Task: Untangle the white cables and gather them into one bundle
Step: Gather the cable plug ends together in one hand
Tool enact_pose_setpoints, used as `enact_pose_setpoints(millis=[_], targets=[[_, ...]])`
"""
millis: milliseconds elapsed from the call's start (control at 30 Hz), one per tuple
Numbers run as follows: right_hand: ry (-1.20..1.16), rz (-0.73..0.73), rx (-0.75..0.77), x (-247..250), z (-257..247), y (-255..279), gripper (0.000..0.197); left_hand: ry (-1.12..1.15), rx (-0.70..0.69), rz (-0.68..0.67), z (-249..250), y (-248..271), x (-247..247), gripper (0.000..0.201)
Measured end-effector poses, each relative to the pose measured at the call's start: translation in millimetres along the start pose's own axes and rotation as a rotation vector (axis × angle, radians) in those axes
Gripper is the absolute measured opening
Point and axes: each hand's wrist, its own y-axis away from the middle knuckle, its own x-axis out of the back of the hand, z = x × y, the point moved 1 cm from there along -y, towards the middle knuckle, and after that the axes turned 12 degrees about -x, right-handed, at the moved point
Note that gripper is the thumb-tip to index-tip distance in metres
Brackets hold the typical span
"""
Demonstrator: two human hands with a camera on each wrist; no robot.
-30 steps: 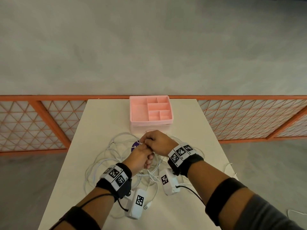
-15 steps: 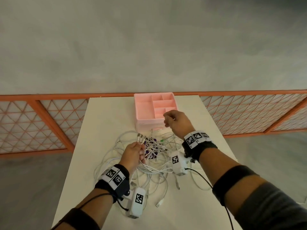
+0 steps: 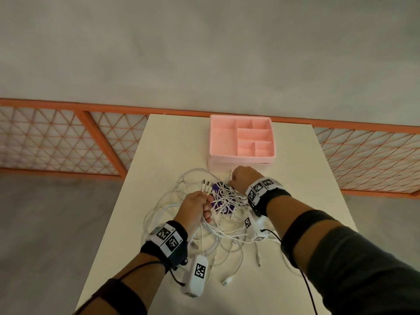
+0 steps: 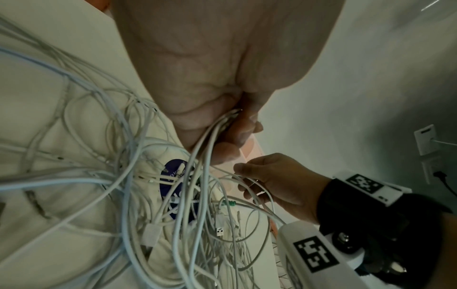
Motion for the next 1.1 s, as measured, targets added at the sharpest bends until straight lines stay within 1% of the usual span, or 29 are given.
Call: enact_pose_setpoints(millis=[100,200,300,400,467,533,600,633,700,767,800,900,967,1100], targets=[[-0.018,-0.046,-0.027,-1.2,-0.1,-3.0,0.029,-0.003,-0.002,0.002,-0.3,-2.2,-0.3,0.035],[-0.046,-0.143,-0.067,-0.7,-2.5,0.9,0.037,-0.010,-0.007,0.001,-0.3,-3.4,-1.0,0.036],[-0.037,-0.246,-0.064,-8.0,-1.2,6.9,0.037,-0.015,-0.018,-0.008,-0.4,-2.8,-1.7,0.035],[0.000,-0.264,-0.088,-16.3,5.2,14.2,0.040,-0.019,-0.032,-0.010,-0.3,-0.8,-2.0,0.035],[-0.069,-0.251,-0.113,-13.9,6.7,18.5,0.035,-0.015,-0.041,-0.012,1.4,0.4,-2.8,0.034],[-0.191,-0.227,-0.122,-4.9,7.9,20.0,0.027,0.001,-0.055,-0.015,5.1,1.3,-5.0,0.034],[-0.307,-0.142,-0.104,10.1,13.0,22.5,0.016,0.013,-0.081,-0.019,10.9,1.8,-9.1,0.034],[-0.367,-0.079,-0.086,20.3,15.9,25.9,0.018,0.019,-0.099,-0.022,14.7,1.9,-12.0,0.034],[-0.528,0.044,-0.030,42.6,20.5,35.4,0.028,0.049,-0.132,-0.030,22.8,2.0,-18.1,0.033],[-0.712,0.167,0.061,63.9,23.5,47.3,0.030,0.104,-0.149,-0.045,31.0,1.8,-25.1,0.032],[-0.809,0.207,0.113,72.5,24.2,54.3,0.031,0.129,-0.156,-0.056,34.8,1.2,-29.0,0.031],[-1.082,0.233,0.232,86.6,25.6,74.6,0.030,0.164,-0.181,-0.073,44.1,1.3,-41.8,0.030],[-1.166,0.193,0.278,87.2,24.8,87.5,0.028,0.146,-0.217,-0.068,48.3,1.6,-51.7,0.031],[-1.042,0.126,0.289,65.2,23.2,100.3,0.023,0.143,-0.272,-0.067,53.4,3.5,-69.4,0.027]])
